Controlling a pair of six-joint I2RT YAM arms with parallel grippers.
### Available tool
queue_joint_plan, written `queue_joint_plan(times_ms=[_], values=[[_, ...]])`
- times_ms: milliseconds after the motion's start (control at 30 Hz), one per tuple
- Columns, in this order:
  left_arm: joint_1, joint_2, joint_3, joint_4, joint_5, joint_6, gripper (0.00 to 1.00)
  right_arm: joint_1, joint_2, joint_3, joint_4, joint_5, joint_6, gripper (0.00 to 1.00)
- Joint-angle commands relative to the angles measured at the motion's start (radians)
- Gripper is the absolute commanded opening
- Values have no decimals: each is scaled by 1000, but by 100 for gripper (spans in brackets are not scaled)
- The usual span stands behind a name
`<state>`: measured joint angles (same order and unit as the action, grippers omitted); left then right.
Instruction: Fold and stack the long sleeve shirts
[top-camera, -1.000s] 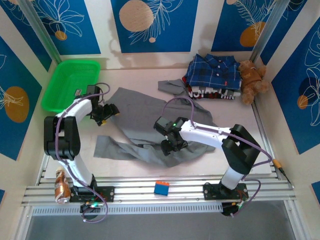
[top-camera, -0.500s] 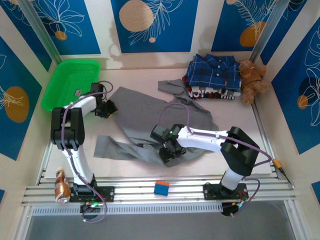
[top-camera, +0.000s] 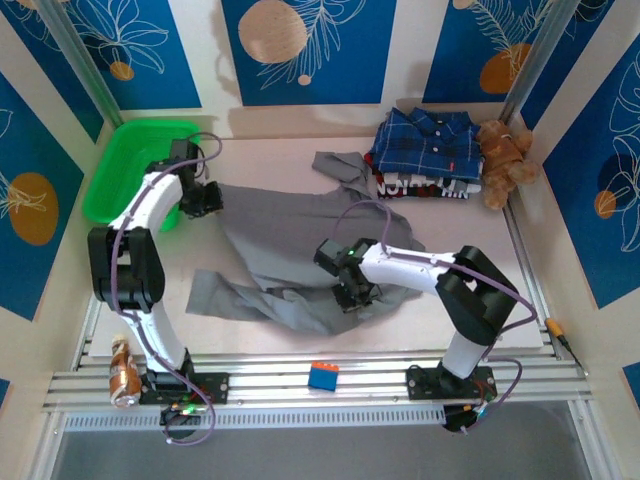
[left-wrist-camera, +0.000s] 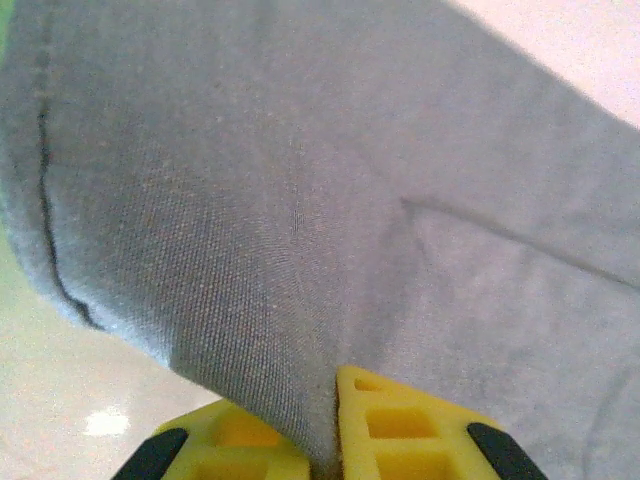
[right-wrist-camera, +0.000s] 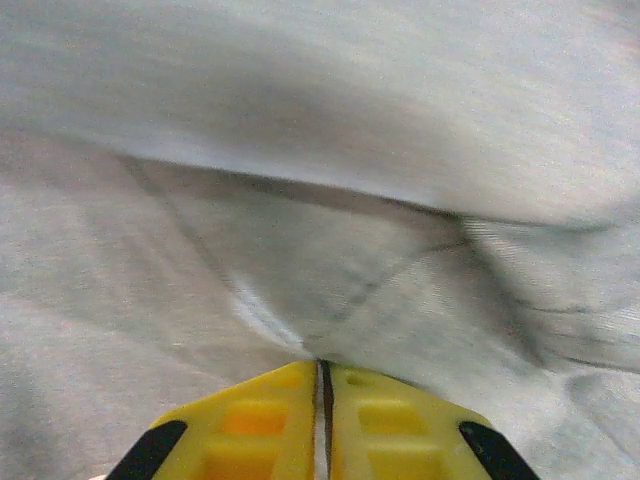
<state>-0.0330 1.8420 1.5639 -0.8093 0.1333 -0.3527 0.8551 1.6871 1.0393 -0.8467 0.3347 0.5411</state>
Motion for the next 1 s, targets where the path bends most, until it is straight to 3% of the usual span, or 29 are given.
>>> queue_joint_plan(times_ms=[0,100,300,433,500,567,667,733,833,967], values=[[-2,-63,91,-164,-49,107,13,-38,-46,-4,-22,15,-32,10],[-21,-27,183,-248,-65,153,13,-80,-69,-2,-9,-5,-51,9],[-112,200,459,-348,-103,187,13,-129,-60,60,-11,-28,-101,11],[-183,430,789,-433,-103,180,14,-165,-33,103,-28,-35,-101,11],[-211,557,979,-479,-76,174,16,-180,-22,123,-38,-30,-98,11],[-224,642,1078,-454,-34,147,30,-192,-7,148,-49,-25,-95,12],[-206,663,1061,-398,-51,71,65,-205,26,198,-73,-27,-89,13],[-178,627,1051,-410,-63,27,82,-203,42,220,-79,-31,-89,15],[-131,411,836,-335,-87,6,99,-200,54,227,-73,-35,-86,18],[12,39,297,-118,29,-95,100,-200,44,215,-61,-42,-75,19]])
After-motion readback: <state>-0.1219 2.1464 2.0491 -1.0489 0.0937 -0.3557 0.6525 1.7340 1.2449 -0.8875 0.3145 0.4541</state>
